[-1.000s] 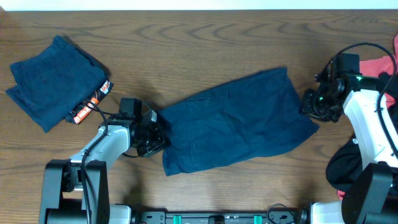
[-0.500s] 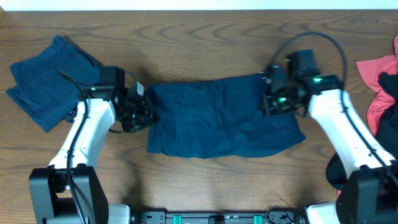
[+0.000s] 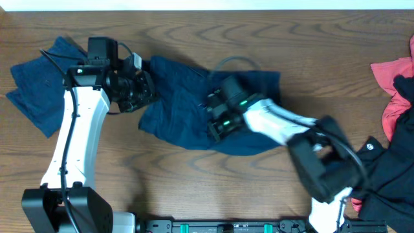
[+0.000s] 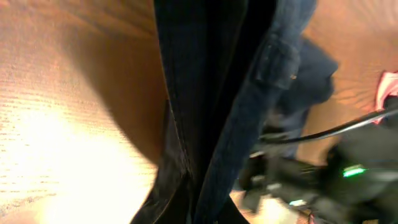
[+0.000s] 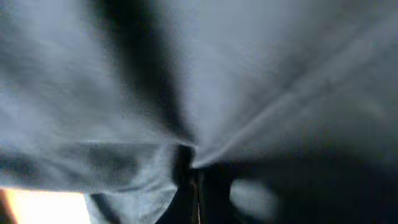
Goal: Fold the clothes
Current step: 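Carry the right end leftward over the shorts with the right gripper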
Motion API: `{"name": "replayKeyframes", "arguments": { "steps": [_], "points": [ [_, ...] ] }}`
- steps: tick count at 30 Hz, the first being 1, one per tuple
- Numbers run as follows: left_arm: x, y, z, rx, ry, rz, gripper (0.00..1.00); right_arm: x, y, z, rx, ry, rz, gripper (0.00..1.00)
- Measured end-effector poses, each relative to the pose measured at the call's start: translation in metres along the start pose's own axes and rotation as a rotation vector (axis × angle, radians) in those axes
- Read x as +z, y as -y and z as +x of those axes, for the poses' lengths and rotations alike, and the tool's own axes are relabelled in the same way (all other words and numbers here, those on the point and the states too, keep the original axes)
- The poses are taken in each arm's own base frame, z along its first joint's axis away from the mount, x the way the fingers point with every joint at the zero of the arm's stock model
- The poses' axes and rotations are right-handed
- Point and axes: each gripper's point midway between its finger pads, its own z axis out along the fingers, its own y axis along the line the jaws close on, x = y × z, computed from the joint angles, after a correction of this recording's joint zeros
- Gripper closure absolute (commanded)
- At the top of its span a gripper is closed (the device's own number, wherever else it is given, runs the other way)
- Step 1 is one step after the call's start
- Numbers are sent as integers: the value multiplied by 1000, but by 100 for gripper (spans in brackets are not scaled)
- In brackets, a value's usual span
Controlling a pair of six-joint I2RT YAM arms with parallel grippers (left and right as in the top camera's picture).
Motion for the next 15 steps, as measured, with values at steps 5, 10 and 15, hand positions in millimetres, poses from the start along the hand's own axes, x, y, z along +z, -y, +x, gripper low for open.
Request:
{"name": "replayKeyframes", "arguments": {
  "steps": [5,10,15],
  "points": [
    [-8,10,-4,-3,10,25,94,28,-39,-19,-89,88,-10,99],
    [-8,9,0,-17,-6,26,94,30,-46,-19,-89,80,28,99],
    [-8,8,0,-20,-7,17,94,-4,-21,-13,-8,46,150,99]
  ]
}}
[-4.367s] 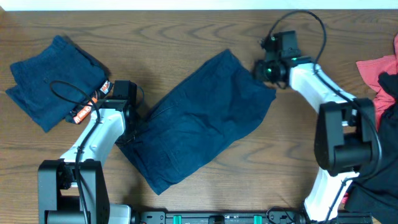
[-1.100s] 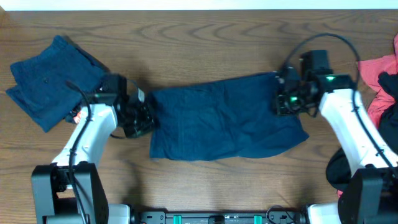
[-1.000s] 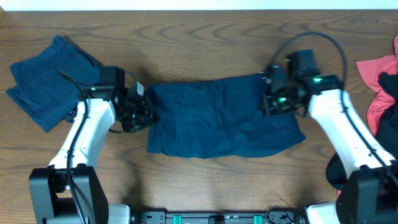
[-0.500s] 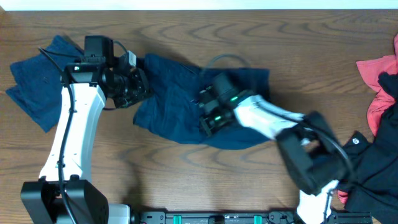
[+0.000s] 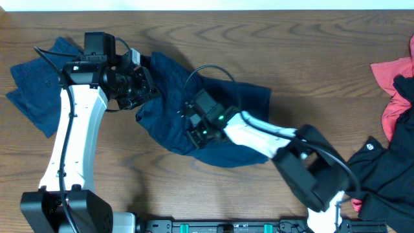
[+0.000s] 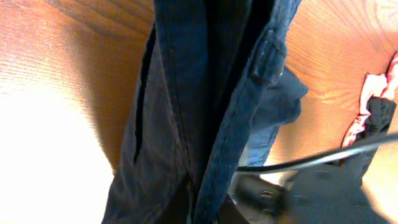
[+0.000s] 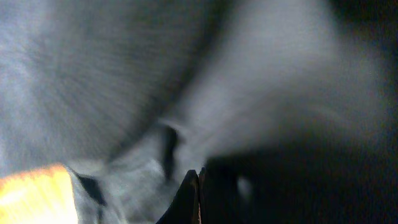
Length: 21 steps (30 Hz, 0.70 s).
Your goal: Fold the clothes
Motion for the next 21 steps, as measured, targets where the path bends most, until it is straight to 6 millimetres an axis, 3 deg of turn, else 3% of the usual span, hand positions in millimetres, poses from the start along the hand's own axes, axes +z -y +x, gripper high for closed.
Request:
{"name": "replayKeyframes", "arguments": {
  "steps": [7,9,11,14,21],
  "points": [
    [0,-3,-1,-2,7,-18,94,-124,88,-28,162,156,244,99],
    [0,-3,-1,-2,7,-18,94,-140,112,-20,207,146,294,99],
    [0,-3,-1,-2,7,-18,94,-143,135,-6,253,102,332,99],
    [0,-2,-1,1,7,-17,94,-131,158,13,290,42,360,99],
    [7,11,3,46,2,-4,94,-82,181,61,334,-141,370,99]
  ]
}}
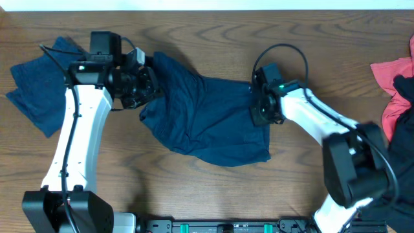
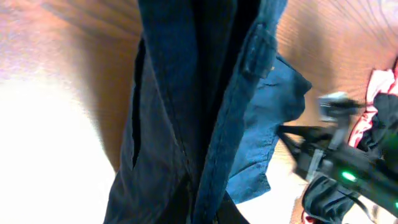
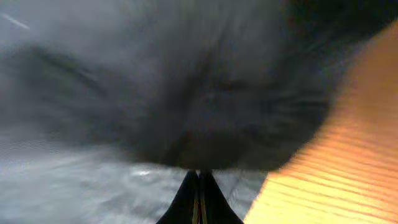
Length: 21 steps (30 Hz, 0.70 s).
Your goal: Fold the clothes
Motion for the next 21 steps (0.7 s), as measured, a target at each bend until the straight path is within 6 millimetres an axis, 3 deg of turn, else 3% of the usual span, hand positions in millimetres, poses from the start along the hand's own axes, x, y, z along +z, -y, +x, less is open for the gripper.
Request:
{"name": "replayKeyframes", "arguments": {
  "steps": [7,11,17,20,21],
  "points": [
    [13,34,6,26,4,40,94,11,0,0,11,-27,-2,99],
    [25,66,14,65,9,85,94,11,0,0,19,-32,-1,99],
    [48,118,52,164,-17,102,93,11,0,0,23,-36,0,99],
    [60,135,73,224,-28,86,83,11,0,0,28,-39,0,99],
    [65,141,80,243,-33,88,74,11,0,1,34,-41,0,99]
  ]
}}
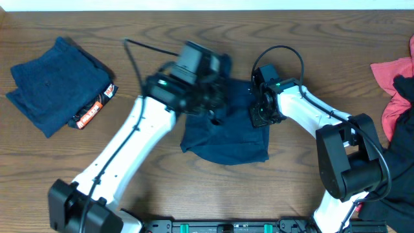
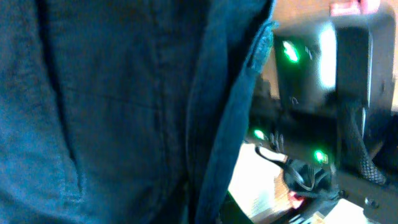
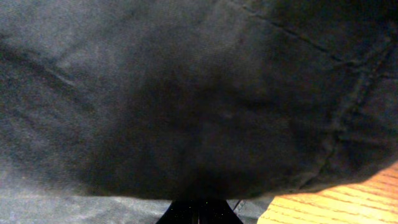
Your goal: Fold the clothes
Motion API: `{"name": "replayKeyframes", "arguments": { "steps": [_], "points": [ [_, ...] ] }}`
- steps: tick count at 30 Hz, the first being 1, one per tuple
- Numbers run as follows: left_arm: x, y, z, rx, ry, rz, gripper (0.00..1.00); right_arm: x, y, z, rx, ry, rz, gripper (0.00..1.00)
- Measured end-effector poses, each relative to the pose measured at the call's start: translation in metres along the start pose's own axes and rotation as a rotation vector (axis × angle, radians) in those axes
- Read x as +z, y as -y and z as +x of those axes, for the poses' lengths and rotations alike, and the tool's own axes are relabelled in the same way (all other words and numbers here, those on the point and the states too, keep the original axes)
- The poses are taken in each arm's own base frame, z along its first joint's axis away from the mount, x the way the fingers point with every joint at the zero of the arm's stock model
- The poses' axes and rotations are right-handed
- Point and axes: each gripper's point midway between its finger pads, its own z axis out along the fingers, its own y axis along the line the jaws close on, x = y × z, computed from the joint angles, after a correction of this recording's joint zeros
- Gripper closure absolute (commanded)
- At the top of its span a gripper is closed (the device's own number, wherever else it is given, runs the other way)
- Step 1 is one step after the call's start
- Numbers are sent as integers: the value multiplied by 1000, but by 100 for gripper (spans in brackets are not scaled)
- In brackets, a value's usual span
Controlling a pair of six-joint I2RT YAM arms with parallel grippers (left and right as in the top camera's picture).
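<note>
A dark blue garment (image 1: pixel 226 133) lies doubled over in the middle of the table. My left gripper (image 1: pixel 215 102) is shut on one edge of it, held over the garment's upper part; the left wrist view is filled with blue cloth (image 2: pixel 118 106) and its seam. Just to the right, my right gripper (image 1: pixel 259 111) is shut on the garment's right edge. In the right wrist view its fingertips (image 3: pixel 199 219) are pressed together under dark cloth (image 3: pixel 186 93). The two grippers are close together.
A folded blue cloth (image 1: pixel 48 84) with an orange-labelled band (image 1: pixel 94 109) lies at the far left. A red cloth (image 1: pixel 394 84) and a black cloth (image 1: pixel 388 175) are piled at the right edge. The table (image 1: pixel 194 188) is bare wood in front.
My left gripper has moved from the garment's left end to beside the right gripper, with the left edge in it. The garment is now about half as wide. The right gripper has stayed put.
My left gripper held the garment's left end while the right was shut on cloth in the garment's middle, then further left. Then the right gripper was at the right edge with the garment spread wide. Now the left edge is over the right side.
</note>
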Motion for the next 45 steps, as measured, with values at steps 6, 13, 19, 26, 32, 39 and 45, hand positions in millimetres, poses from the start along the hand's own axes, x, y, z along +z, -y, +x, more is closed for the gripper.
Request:
{"name": "replayKeyframes", "arguments": {
  "steps": [6,13,19,26,32,39,45],
  "points": [
    [14,29,18,78,-8,25,60,-1,1,2,57,-15,2,99],
    [12,17,11,111,0,0,60,-9,18,31,166,-124,36,99],
    [-3,-32,-17,45,40,-94,60,-67,43,29,237,-38,50,98],
    [-21,-77,-49,-23,128,-187,60,-171,8,-18,98,339,-135,98],
    [-6,-86,-47,-28,93,-214,60,-145,-22,-17,7,272,-206,98],
    [59,-134,-4,-102,-170,-336,60,-60,-24,8,32,9,-193,99],
    [88,-157,43,-180,-393,-385,73,-10,-3,19,104,-102,-79,99]
  ]
}}
